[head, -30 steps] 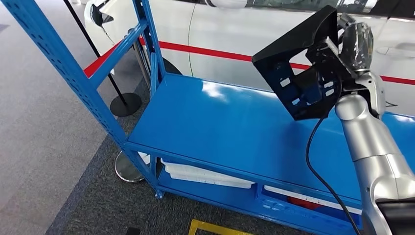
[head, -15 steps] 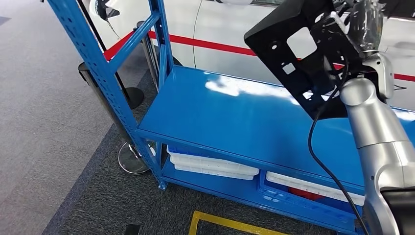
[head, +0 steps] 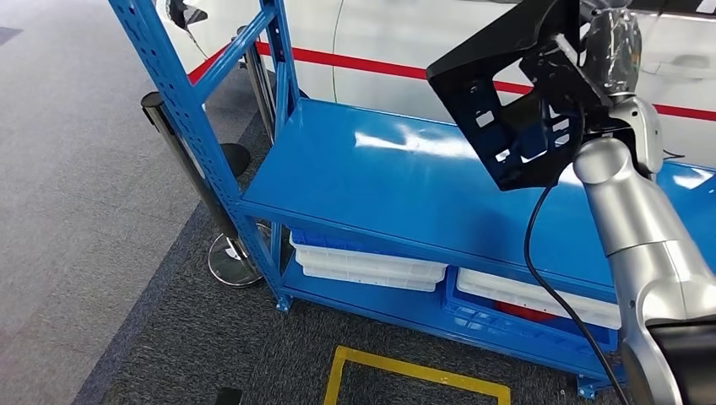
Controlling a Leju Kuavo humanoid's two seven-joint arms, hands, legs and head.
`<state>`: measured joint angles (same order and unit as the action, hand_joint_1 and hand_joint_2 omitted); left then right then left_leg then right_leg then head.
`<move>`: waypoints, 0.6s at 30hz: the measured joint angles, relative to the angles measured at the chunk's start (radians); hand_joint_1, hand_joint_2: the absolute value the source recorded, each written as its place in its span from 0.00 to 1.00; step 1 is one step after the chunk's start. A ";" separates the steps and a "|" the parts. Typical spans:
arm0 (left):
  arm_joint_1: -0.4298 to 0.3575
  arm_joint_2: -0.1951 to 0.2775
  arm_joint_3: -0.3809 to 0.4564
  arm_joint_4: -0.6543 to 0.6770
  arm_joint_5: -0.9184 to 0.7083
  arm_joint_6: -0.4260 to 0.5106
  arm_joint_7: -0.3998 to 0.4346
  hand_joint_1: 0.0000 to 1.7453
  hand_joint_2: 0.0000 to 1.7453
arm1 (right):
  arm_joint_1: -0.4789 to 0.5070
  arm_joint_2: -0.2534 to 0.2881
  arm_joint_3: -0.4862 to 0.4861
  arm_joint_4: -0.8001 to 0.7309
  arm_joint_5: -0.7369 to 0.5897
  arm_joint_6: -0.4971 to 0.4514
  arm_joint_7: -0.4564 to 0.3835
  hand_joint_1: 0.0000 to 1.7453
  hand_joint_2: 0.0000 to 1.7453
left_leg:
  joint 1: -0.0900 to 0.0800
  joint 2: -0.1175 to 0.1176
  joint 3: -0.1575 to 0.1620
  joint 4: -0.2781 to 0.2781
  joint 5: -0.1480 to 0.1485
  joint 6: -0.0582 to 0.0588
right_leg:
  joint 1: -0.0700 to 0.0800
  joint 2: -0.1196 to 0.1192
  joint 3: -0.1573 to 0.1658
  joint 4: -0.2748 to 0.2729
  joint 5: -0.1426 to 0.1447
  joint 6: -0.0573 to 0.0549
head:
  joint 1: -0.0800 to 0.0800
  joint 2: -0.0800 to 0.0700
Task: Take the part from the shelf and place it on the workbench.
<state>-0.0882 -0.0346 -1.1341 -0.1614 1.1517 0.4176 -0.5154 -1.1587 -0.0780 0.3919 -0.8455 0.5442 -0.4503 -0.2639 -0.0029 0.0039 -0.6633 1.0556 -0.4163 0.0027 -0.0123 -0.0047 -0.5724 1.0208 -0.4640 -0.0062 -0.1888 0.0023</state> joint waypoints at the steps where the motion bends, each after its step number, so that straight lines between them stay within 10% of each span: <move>1: 0.001 0.000 0.000 0.000 0.000 0.000 0.001 0.00 1.00 | -0.001 0.003 0.001 0.002 0.001 0.001 0.002 1.00 1.00 | 0.002 -0.002 -0.014 0.038 -0.035 -0.006 | -0.003 -0.002 -0.007 -0.003 0.009 -0.006 | 0.000 0.000; 4: 0.001 0.000 0.000 0.000 0.000 0.001 0.003 0.00 1.00 | -0.005 0.009 0.002 0.006 0.001 0.004 0.005 1.00 1.00 | 0.011 -0.002 -0.067 0.222 -0.149 -0.020 | -0.002 -0.004 -0.037 0.001 0.031 -0.012 | 0.000 0.000; 6: 0.000 0.000 0.000 0.000 0.000 0.001 0.004 0.00 1.00 | -0.005 0.011 0.003 0.009 0.001 0.005 0.006 1.00 1.00 | 0.013 -0.002 -0.054 0.253 -0.145 -0.023 | -0.002 -0.003 -0.057 0.005 0.045 -0.009 | 0.000 0.000; 10: -0.001 0.001 0.000 0.000 -0.001 0.002 0.004 0.00 1.00 | -0.011 0.012 0.005 0.011 0.000 0.006 0.006 1.00 1.00 | 0.010 -0.004 0.109 0.017 -0.079 -0.010 | -0.001 -0.002 -0.087 0.011 0.070 0.008 | 0.000 0.000; 14: -0.001 0.002 0.000 0.000 -0.002 0.005 0.006 0.00 1.00 | -0.023 0.014 0.007 0.022 -0.006 0.003 0.002 1.00 1.00 | 0.005 -0.005 0.122 -0.037 -0.066 0.014 | -0.003 -0.001 -0.097 0.007 0.089 0.033 | 0.000 0.000; 18: -0.003 0.002 0.000 0.000 -0.002 0.008 0.009 0.00 1.00 | -0.021 0.013 0.007 0.035 -0.008 -0.011 -0.004 1.00 1.00 | 0.007 0.000 0.089 -0.046 -0.027 0.039 | -0.004 0.002 -0.156 0.165 -0.052 0.043 | 0.000 0.000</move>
<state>-0.0915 -0.0326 -1.1343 -0.1614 1.1494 0.4254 -0.5067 -1.1802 -0.0648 0.3986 -0.8109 0.5362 -0.4617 -0.2676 0.0042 0.0043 -0.5747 1.0096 -0.4431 0.0420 -0.0166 -0.0029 -0.7281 1.1860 -0.5159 0.0367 -0.1886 0.0022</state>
